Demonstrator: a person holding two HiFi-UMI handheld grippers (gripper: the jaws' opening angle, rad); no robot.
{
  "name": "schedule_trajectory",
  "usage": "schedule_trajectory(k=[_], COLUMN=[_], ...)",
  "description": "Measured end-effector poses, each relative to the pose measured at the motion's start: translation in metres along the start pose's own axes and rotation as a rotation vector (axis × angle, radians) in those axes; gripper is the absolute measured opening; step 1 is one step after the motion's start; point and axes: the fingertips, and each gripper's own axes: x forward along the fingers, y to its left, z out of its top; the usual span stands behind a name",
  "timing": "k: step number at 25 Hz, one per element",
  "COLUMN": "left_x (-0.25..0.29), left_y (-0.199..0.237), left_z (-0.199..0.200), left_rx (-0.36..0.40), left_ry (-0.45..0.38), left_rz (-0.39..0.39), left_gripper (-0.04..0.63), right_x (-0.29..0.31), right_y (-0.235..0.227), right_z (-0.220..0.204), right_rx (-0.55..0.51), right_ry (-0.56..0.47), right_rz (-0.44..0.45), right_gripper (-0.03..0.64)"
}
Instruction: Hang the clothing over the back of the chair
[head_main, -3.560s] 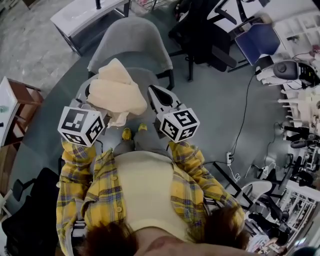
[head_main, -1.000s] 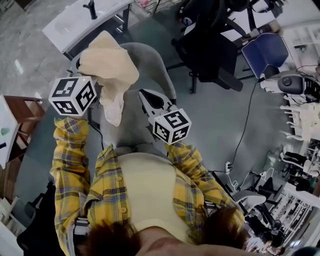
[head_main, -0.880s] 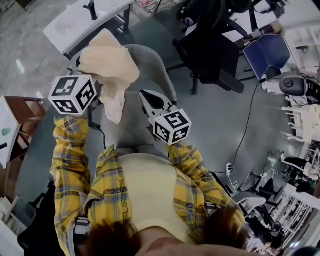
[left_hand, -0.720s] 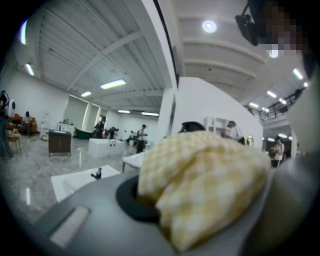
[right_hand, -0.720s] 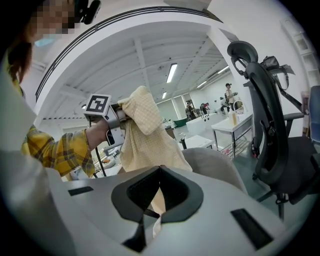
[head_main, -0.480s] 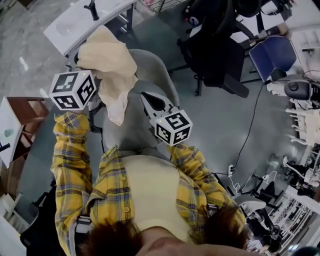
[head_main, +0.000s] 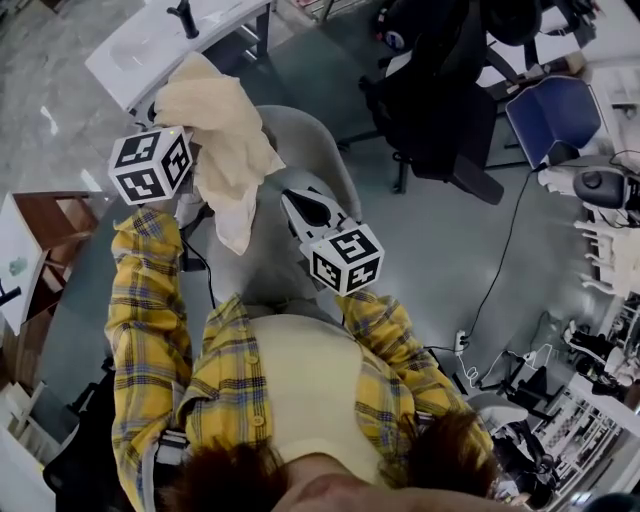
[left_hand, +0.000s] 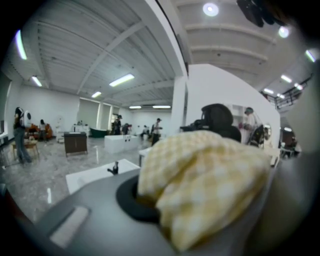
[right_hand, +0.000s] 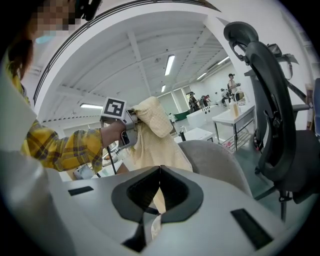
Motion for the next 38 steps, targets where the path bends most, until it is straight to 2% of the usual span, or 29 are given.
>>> schedule_trajectory(k=[8,14,21,28,32,38], left_x=[0.037,0.054,0.056,0.052,0.054,0.046], left_y=[0.030,0.049,0.052,0.066,0.061,0.060], left_z=[-0.041,-0.083,-0.106,-0.137,-0.158,-0.156], left_rx=[-0.013,-0.003,-0.014,-0.036,-0.055,-0.013], left_ry=[0.112,0.255,0.301,0.408,0.441,0.441], left_rz=[0.050,0.076,0.086,0.109,0.066,0.080], left_gripper=[0.028,0.029,0.038,0.134,0.221,0.250], right_x=[0.009,0.010,0.008,0.009,0.010,0.010], right_y=[-0.003,-0.006,-0.011,-0.008,-0.008,-0.005], right_z=[-0.009,-0.016,-0.022,-0.025,-0.025,-0.025], right_rx=[0.014,0.024,0.034,0.029,0.030,0.025], right_ry=[0.034,0.053,0.066,0.072,0.077,0.073], right_rz=[0.001,-0.005,-0.018,-0.016,-0.017,-0.013], right_gripper=[0.014,0.014,0.014,0.014,0.014,0.014])
